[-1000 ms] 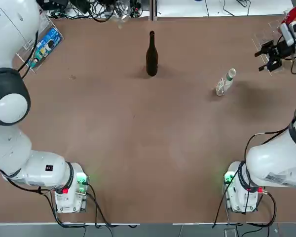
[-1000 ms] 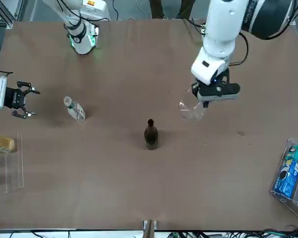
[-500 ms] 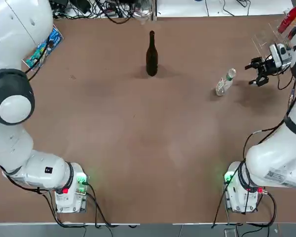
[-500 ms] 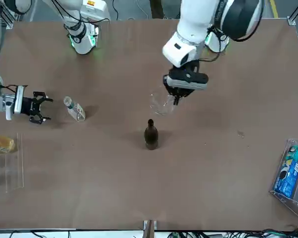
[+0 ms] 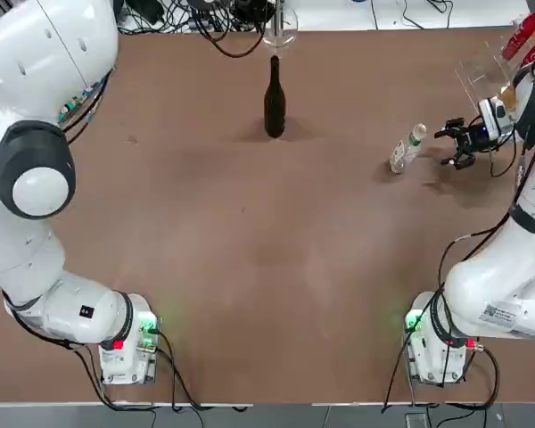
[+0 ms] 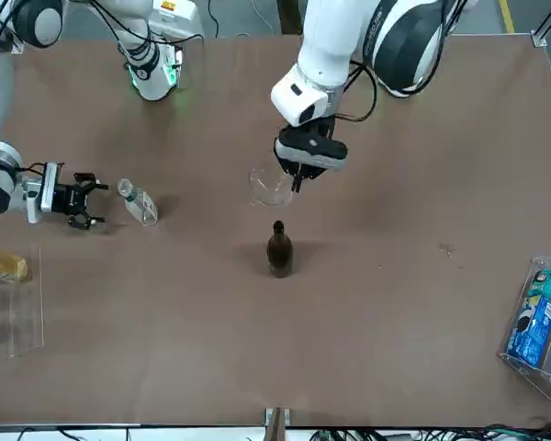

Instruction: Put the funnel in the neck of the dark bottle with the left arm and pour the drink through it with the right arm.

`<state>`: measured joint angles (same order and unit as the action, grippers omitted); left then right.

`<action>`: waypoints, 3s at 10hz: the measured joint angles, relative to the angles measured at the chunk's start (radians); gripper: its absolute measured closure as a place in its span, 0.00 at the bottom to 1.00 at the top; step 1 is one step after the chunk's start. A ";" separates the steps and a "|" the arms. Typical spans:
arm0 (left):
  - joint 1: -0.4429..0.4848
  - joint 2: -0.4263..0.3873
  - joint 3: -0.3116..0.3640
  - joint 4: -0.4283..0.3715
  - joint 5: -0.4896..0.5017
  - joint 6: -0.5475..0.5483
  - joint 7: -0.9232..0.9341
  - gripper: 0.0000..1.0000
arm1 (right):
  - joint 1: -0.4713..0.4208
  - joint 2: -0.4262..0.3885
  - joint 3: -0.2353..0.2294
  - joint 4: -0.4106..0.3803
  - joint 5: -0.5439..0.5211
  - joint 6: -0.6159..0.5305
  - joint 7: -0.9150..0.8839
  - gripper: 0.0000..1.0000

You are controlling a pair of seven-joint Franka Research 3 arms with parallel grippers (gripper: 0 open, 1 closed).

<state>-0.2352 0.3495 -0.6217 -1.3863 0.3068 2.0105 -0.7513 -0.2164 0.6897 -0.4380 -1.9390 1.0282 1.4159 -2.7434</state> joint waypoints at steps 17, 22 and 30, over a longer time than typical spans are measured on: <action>0.000 0.064 0.001 0.004 0.114 0.025 0.002 0.96 | 0.005 0.059 0.158 -0.100 0.167 0.000 -0.034 0.00; 0.000 0.069 0.001 0.004 0.115 0.025 0.001 0.96 | 0.005 0.062 0.176 -0.100 0.178 0.000 -0.034 0.00; 0.001 0.075 0.000 0.005 0.115 0.025 0.001 0.52 | 0.008 0.065 0.184 -0.100 0.189 0.000 -0.034 0.41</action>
<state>-0.2345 0.4246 -0.6217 -1.3817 0.4213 2.0355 -0.7506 -0.2089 0.7542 -0.2539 -2.0394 1.2175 1.4154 -2.7776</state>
